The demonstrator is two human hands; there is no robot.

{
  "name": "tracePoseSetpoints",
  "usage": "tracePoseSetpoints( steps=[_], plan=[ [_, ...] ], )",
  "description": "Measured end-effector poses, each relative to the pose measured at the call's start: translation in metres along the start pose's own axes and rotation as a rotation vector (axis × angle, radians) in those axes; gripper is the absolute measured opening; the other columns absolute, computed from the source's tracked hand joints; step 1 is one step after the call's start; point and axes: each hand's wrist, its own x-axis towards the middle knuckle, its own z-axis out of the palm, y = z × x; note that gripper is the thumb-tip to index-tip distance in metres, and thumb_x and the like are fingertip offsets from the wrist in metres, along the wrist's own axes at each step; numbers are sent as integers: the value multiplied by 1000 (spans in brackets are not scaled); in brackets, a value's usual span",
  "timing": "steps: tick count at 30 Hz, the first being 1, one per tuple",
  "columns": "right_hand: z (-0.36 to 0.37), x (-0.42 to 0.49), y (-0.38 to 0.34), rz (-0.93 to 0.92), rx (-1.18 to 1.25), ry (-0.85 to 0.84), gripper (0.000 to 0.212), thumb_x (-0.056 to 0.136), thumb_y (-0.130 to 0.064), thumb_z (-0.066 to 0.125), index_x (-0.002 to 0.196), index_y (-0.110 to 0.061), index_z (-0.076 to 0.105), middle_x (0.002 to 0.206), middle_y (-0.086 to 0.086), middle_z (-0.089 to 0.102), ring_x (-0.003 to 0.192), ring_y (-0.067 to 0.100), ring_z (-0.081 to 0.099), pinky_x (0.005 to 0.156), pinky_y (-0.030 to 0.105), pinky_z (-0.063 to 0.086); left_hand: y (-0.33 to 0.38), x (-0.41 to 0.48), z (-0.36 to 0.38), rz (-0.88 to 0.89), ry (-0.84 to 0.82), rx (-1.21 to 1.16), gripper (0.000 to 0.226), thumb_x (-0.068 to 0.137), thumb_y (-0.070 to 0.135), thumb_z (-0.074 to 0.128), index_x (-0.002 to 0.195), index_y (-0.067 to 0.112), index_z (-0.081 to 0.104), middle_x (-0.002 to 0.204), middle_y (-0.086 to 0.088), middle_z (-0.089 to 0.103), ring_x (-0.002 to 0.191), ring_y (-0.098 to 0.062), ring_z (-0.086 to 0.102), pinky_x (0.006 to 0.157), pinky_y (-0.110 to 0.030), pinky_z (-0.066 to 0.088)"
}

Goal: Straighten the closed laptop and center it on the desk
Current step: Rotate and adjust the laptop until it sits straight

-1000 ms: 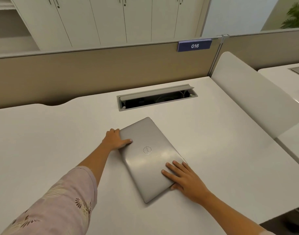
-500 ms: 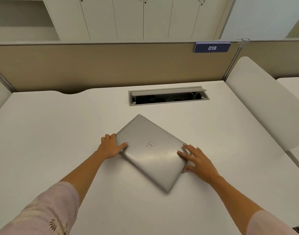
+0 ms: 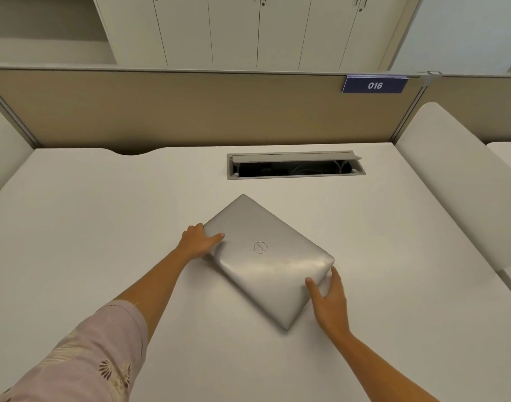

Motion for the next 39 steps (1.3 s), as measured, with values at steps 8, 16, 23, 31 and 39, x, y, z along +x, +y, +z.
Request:
tracePoseSetpoints(
  steps=[8,16,23,31,39],
  plan=[
    [23,2,-28,169,174,-41,82,89,-42,66,153,-31,16,161,-4,23,146,18,27,115,38,24,11,0,-9,-232,-108,-253,90,80,59,65,144,4,33,151,-16,34,137,-35,33,111,-46,33],
    [16,43,-52,210,241,-20,67,83,-48,70,140,-38,36,151,10,40,135,29,42,100,38,34,3,-29,4,-392,-23,-143,87,80,63,59,145,11,35,144,-20,36,128,-37,42,102,-46,43],
    [26,84,-73,129,113,-63,66,82,-48,68,140,-31,40,146,11,46,132,31,45,105,42,38,-2,-56,11,-404,-85,-163,81,86,59,54,147,9,33,147,-19,26,130,-37,39,105,-48,43],
    [47,108,-83,22,0,-172,66,81,-45,69,139,-30,42,144,11,48,130,31,47,99,40,39,-16,-72,14,-445,-52,-225,81,85,58,58,143,6,35,144,-16,32,123,-35,46,87,-45,54],
    [40,114,-67,-115,-289,-256,67,86,-47,64,142,-22,38,144,12,48,125,33,51,95,37,41,-23,-81,26,-174,258,485,71,89,65,39,129,7,51,129,-11,56,116,-30,52,89,-39,46]
  ],
)
